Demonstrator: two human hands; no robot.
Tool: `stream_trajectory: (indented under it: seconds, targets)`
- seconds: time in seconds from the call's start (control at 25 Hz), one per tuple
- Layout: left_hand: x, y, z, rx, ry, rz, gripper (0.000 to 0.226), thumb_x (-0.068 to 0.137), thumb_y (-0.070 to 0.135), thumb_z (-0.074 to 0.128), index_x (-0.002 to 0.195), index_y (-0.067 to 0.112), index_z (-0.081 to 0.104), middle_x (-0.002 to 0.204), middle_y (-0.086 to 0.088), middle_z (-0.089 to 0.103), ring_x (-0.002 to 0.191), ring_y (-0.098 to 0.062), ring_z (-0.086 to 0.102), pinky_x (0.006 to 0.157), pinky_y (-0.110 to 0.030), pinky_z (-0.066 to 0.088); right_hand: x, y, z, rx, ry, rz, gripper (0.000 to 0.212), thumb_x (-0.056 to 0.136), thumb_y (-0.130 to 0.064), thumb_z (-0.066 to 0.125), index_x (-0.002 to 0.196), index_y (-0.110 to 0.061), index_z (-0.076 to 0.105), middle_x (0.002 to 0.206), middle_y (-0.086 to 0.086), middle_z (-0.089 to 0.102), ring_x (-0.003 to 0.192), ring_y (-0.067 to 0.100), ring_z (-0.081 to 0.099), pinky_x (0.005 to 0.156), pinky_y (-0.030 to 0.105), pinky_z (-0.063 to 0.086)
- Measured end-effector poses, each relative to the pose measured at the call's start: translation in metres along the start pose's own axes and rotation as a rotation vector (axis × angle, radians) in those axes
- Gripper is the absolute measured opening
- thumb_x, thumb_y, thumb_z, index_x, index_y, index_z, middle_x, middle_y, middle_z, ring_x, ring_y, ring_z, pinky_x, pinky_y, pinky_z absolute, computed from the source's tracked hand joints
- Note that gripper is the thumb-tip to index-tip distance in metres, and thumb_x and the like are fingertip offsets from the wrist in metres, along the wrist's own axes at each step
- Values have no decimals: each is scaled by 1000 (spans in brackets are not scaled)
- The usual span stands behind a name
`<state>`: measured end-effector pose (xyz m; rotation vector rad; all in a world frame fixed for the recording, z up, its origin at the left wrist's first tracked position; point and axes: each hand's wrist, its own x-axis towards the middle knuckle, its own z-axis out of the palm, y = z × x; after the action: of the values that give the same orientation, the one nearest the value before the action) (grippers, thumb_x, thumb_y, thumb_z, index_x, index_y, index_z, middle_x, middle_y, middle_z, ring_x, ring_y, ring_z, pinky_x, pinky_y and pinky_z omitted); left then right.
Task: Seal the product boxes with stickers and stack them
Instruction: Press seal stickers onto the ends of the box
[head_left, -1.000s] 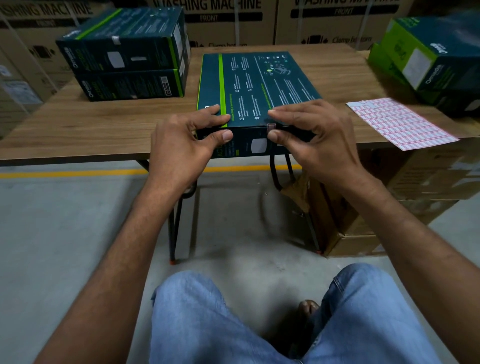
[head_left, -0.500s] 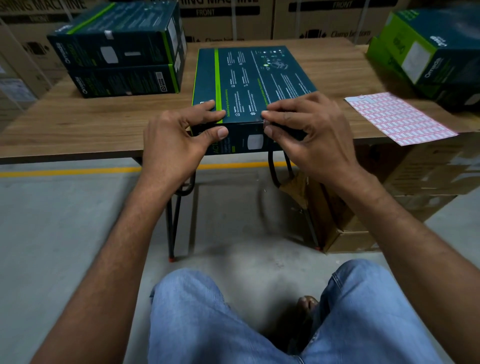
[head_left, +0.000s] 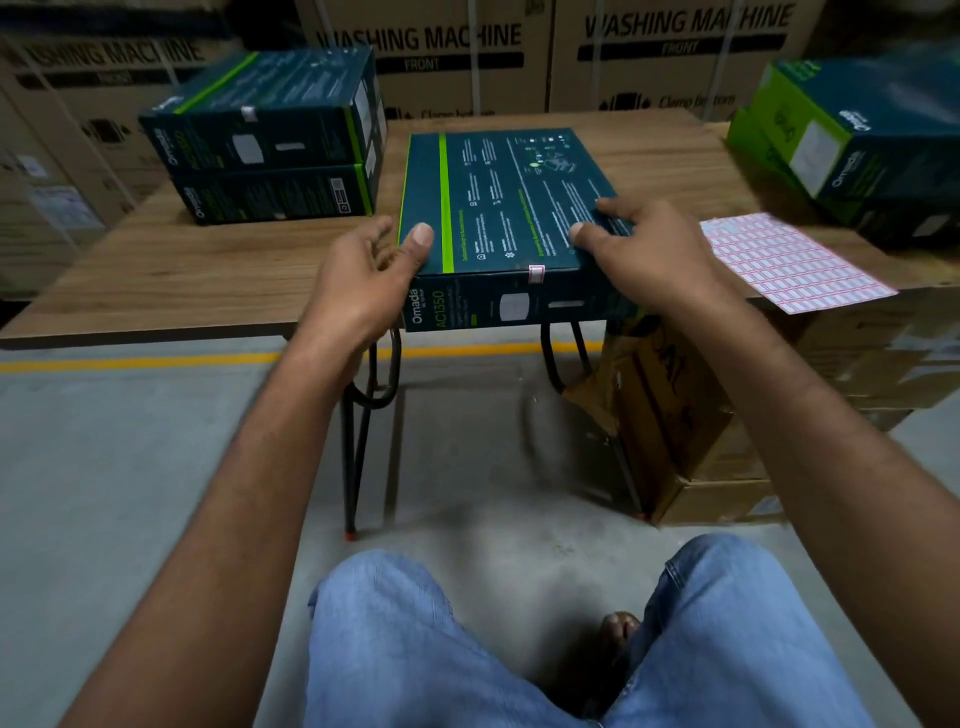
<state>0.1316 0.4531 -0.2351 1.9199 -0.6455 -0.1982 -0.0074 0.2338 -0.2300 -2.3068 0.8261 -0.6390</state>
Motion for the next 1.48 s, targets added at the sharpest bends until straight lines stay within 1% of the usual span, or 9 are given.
stream_trajectory:
  seconds: [0.12,0.28,0.52,0.64,0.76,0.88,1.08,1.36,1.48]
  targets:
    - [-4,11,6,-82,-30,-39,52,104,24,65,152,11,49,124,13,64,116,-6,66,108,-33,52,0,-2,-2,139,-27,49,62,97,-46,70,151,-23,52,142,3,58,103,10,54,77,23,49]
    - [-8,12,1,-300,15,-126,63,91,4,78,149,10,52,113,-6,77,90,-9,78,78,-27,65,1,4,-13,384,-75,222,57,77,-38,92,125,-20,68,105,-6,72,93,14,70,82,37,61]
    - [-16,30,-1,-344,133,96,73,86,-8,78,151,10,49,134,-6,70,115,-2,70,95,-25,59,1,1,-19,651,-60,186,57,75,-8,91,124,-17,63,106,-4,75,92,8,71,57,16,55]
    - [10,48,-17,-211,150,246,87,84,-9,80,159,6,38,155,-9,54,140,-7,53,114,-26,47,15,-5,-23,710,-5,125,59,77,-11,91,125,-20,59,113,-4,72,98,9,70,71,23,56]
    - [24,49,-20,-168,134,272,95,81,-13,80,162,7,33,154,-5,53,138,-8,54,114,-18,42,32,-9,-24,618,84,34,64,72,-20,95,121,-27,56,119,-6,66,105,8,66,88,32,57]
    - [36,34,-12,-106,141,237,98,79,-16,81,161,12,36,155,-1,52,137,-9,55,115,-19,41,43,-8,-14,467,199,4,90,64,-29,98,140,-29,51,138,-2,55,126,17,56,109,45,51]
    - [50,18,-1,-153,149,159,79,88,12,84,153,25,42,154,-1,51,139,-22,54,118,-44,45,52,-8,-5,378,253,-65,79,74,-17,93,134,-22,42,140,1,51,127,17,51,110,41,49]
    - [37,26,-1,-18,166,133,66,91,48,77,138,25,37,139,1,47,136,-23,49,104,-35,45,43,-4,-7,328,239,-64,73,81,-20,89,134,-20,39,137,-2,57,122,13,52,99,32,48]
    - [27,53,-8,-11,192,182,85,91,59,71,156,28,26,160,-3,40,146,-24,39,111,-38,38,39,-23,-29,420,254,-135,83,82,-25,89,143,-24,33,140,-7,54,124,9,48,99,26,40]
